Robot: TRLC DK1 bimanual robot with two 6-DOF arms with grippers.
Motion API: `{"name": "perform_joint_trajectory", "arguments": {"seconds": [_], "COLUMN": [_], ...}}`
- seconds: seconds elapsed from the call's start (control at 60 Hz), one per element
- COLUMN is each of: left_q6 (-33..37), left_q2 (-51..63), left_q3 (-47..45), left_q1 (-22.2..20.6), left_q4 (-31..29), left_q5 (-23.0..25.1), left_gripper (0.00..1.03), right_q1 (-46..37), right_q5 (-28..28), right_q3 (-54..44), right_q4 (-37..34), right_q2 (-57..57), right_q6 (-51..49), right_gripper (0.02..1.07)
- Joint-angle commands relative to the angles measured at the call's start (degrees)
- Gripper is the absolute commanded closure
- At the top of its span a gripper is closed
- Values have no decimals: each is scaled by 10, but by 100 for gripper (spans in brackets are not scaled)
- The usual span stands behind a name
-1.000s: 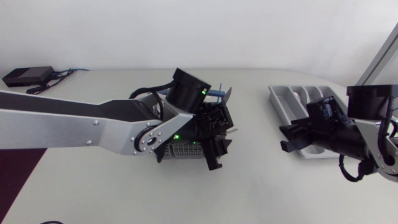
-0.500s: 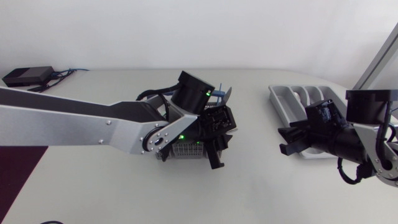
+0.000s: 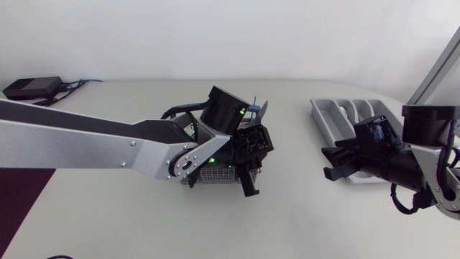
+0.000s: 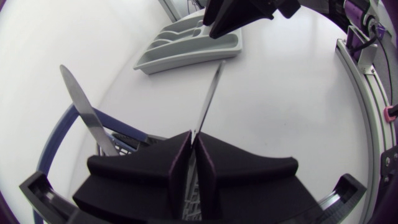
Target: Unload the cutlery basket into the drawer organizer.
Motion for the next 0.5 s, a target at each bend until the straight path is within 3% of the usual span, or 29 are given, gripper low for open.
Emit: {"name": "perform_joint_trajectory", "arguments": {"seconds": [0.0, 0.483], "left_q6": [16, 12], "left_q2": [-3, -109], "left_q3": [8, -4], "left_q1": [4, -3], "left_q4": [5, -18], "left_q5": [-2, -2], "left_gripper": [100, 100], "right_q1": [10, 56], "right_q5": [-5, -14], "right_q3": [-15, -21], "right_q4": [-1, -23], "right_q2": [-18, -51], "right_q6": [-8, -4], "right_gripper": [54, 54]}}
